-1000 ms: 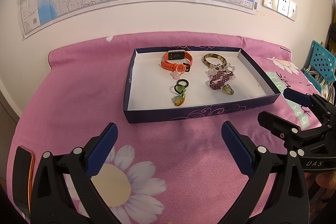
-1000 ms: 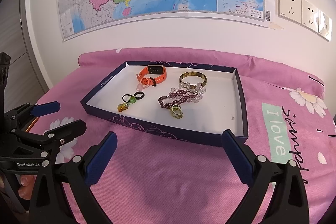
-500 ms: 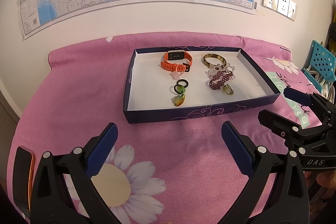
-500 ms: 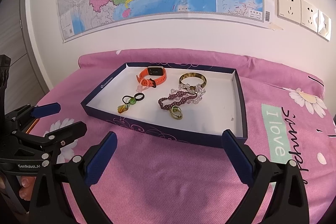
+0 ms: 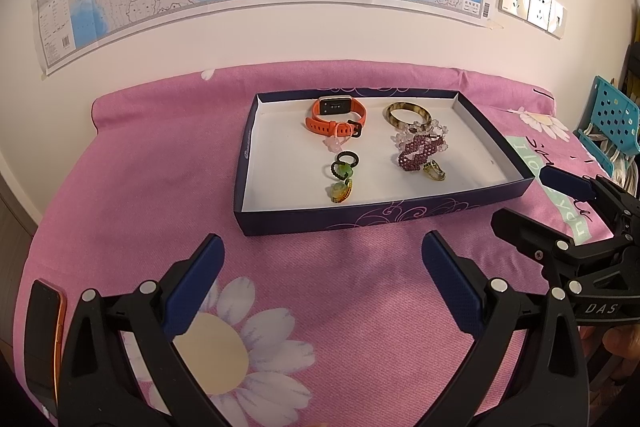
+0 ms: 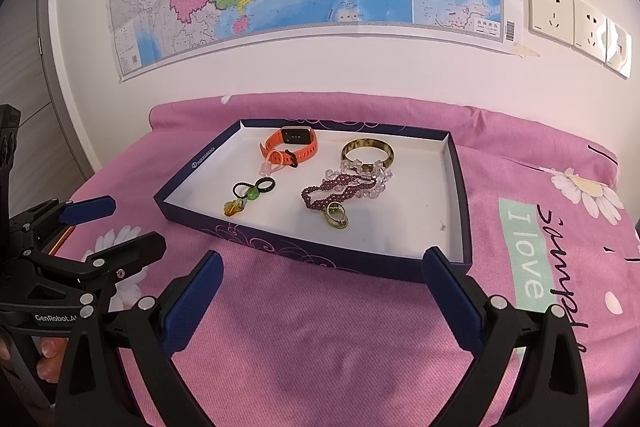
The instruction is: Organize jewelry
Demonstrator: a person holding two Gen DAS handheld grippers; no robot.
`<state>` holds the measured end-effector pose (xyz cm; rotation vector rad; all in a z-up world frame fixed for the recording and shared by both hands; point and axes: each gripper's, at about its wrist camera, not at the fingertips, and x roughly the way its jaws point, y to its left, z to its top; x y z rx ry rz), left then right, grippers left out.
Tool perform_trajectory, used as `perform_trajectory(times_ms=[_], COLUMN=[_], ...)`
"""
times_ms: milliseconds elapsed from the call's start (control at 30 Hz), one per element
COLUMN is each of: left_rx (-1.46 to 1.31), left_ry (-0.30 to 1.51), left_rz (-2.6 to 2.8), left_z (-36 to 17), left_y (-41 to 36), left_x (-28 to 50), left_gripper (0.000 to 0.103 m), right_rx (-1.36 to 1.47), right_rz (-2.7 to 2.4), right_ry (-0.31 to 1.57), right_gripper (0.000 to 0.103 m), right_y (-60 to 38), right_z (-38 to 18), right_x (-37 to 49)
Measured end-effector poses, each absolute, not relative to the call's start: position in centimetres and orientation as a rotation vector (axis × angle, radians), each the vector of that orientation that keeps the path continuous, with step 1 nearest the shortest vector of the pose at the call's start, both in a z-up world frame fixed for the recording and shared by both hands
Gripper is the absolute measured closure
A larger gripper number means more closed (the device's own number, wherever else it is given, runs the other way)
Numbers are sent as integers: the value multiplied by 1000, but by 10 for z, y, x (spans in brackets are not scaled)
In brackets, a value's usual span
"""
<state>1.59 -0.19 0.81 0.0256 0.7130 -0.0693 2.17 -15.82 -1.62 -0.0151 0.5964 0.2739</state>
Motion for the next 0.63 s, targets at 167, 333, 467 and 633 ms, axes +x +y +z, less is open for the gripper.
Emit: perform_trajectory(times_ms=[167,333,467,633], left_rx=[26,24,17,1], left_ry=[713,710,731,755], left_rz=[-69,-79,-84,-85], left_z=[8,7,6,2], left_y=[-2,-2,-1,8], left_x=[16,17,20,23], left_gripper=[6,6,6,6], right_rx=[-14,-15,-30,-52], right_rz=[274,275,276,284], right_ry=[596,596,608,668], right_gripper=[7,7,7,7], right_y=[-158,-159,-158,-177], right_z=[-16,-16,-16,-22], right_x=[22,22,24,30])
